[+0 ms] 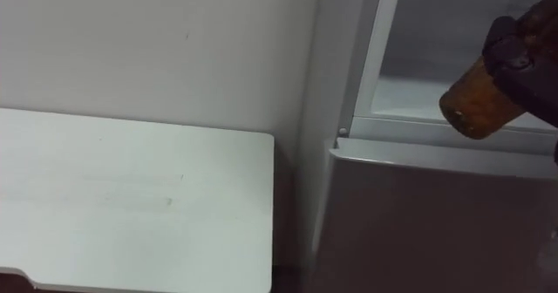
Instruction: Put the bottle in the upper fridge
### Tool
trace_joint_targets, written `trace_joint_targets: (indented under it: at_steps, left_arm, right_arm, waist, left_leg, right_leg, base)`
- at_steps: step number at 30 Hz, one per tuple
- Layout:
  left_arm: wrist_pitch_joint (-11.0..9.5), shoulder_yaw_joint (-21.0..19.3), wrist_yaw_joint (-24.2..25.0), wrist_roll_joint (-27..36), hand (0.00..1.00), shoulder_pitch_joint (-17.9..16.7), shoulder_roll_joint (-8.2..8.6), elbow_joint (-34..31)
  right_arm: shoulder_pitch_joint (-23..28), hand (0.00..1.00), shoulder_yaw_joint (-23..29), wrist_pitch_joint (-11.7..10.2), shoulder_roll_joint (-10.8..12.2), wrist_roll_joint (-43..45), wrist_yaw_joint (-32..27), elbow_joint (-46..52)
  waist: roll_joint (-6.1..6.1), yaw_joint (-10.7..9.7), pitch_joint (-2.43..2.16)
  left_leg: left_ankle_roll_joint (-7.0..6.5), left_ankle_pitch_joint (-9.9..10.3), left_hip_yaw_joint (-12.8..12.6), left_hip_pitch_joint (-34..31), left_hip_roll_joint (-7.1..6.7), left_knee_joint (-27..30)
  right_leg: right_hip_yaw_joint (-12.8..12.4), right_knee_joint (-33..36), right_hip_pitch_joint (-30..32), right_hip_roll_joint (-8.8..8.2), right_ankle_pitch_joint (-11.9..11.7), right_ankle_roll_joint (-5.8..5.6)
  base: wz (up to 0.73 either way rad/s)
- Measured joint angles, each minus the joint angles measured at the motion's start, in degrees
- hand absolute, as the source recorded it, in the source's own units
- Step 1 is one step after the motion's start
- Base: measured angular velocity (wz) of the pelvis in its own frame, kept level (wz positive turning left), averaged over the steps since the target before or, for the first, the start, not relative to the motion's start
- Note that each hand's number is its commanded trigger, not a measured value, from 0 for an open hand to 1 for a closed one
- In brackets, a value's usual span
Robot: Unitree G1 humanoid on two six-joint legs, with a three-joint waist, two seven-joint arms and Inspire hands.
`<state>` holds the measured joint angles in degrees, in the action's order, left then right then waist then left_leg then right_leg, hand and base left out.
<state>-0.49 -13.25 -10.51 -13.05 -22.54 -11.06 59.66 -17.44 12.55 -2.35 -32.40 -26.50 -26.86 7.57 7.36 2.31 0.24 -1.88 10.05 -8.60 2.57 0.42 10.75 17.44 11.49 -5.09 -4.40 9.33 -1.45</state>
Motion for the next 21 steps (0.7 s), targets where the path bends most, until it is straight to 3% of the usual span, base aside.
trace_joint_targets:
  at_steps: [9, 14, 21]
  left_arm:
    - [0.4, 0.0, 1.8, 0.0, 0.0, -1.4, 0.32, -0.1]
    - [1.0, 0.0, 2.4, -0.2, 0.0, -1.5, 0.39, -0.3]
    - [3.0, 0.0, 3.5, -0.2, 0.0, -1.5, 0.36, -0.6]
  right_arm:
    - [-4.4, 1.0, 0.0, 0.0, 0.0, -0.2, -4.7, -5.6]
    - [-7.3, 1.0, -0.1, 0.0, 0.0, -1.9, -5.4, -10.2]
    - [-9.6, 1.0, -0.6, 1.0, 0.0, -2.3, -7.8, -18.2]
  waist:
    - [0.07, 1.0, -0.1]
    - [-0.23, 1.8, -0.51]
    - [-0.1, 3.6, -0.34]
  left_leg:
    - [-0.27, 0.3, 0.6, 0.0, -0.44, 1.0]
    - [-0.17, 0.3, 1.2, 0.6, -0.42, 0.9]
    - [0.04, 0.5, 1.4, 0.7, -0.3, 0.4]
  right_leg:
    - [0.4, -0.4, 0.0, -0.38, 0.6, -0.2]
    - [1.4, -0.7, -1.1, -0.26, 0.6, -0.16]
    - [1.9, -0.7, -1.9, -0.19, 0.6, -0.18]
  base:
    - [0.04]
    - [0.07]
    - [0.01]
